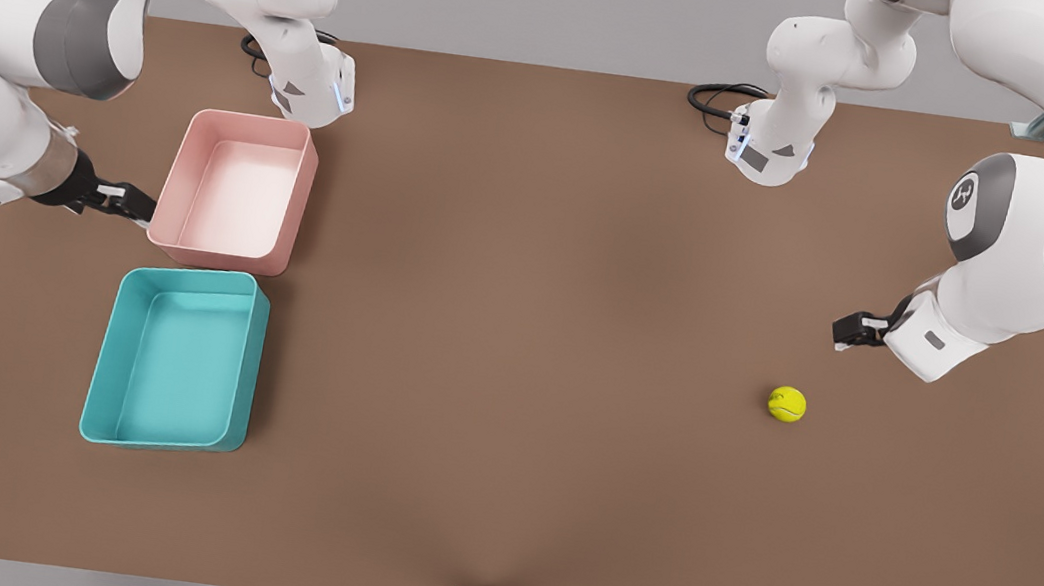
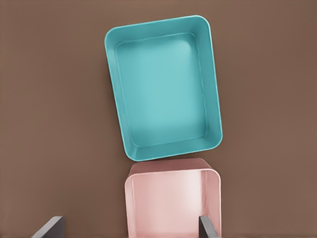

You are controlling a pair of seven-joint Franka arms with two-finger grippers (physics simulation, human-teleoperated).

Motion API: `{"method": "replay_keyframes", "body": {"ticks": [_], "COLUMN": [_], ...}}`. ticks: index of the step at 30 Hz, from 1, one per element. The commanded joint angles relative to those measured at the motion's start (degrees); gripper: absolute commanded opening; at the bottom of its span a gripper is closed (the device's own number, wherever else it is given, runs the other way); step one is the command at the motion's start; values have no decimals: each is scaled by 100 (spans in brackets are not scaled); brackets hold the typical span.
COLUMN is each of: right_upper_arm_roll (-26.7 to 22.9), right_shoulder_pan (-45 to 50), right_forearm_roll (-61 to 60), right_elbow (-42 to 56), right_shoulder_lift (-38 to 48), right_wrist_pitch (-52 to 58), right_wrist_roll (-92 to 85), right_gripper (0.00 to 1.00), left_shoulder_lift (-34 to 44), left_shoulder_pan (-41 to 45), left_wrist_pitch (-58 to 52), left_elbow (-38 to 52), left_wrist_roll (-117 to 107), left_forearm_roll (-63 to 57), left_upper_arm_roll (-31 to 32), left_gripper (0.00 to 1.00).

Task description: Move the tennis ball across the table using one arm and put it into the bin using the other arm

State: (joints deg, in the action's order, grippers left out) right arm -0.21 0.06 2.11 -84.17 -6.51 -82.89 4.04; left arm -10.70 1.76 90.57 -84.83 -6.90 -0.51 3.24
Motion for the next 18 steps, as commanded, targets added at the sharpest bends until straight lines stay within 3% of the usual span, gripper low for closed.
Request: {"method": "replay_keyframes", "body": {"ticks": [1,3,4,5,6,8,12,18], "right_upper_arm_roll": [-32,-50,-111,-103,-102,-102,-76,-120], "right_shoulder_pan": [-15,-6,11,47,47,29,64,-164], "right_forearm_roll": [-17,-17,-35,-26,-26,-79,-176,-272], "right_elbow": [-3,-3,-3,-3,-3,6,304,419], "right_shoulder_lift": [0,-44,-105,-237,-299,-351,-518,-527], "right_wrist_pitch": [19,106,150,186,186,159,291,335], "right_wrist_roll": [-79,-53,-70,-88,-97,-88,-202,-211], "right_gripper": [100,100,100,100,100,100,100,100], "left_shoulder_lift": [6,-11,-117,-222,-380,-477,-627,-1101], "left_shoulder_pan": [0,-9,-9,-35,-44,-88,-246,-448], "left_wrist_pitch": [49,58,206,242,347,1955,3468,3775], "left_elbow": [1,-8,-43,-148,-218,-1194,-2100,-2310], "left_wrist_roll": [-215,-198,39,557,926,3975,7210,9901], "left_forearm_roll": [-2,-2,-20,-55,-46,-90,-617,-1057], "left_upper_arm_roll": [1,-16,-43,-130,-218,-500,-535,-526], "left_gripper": [100,100,80,21,21,21,21,21]}}
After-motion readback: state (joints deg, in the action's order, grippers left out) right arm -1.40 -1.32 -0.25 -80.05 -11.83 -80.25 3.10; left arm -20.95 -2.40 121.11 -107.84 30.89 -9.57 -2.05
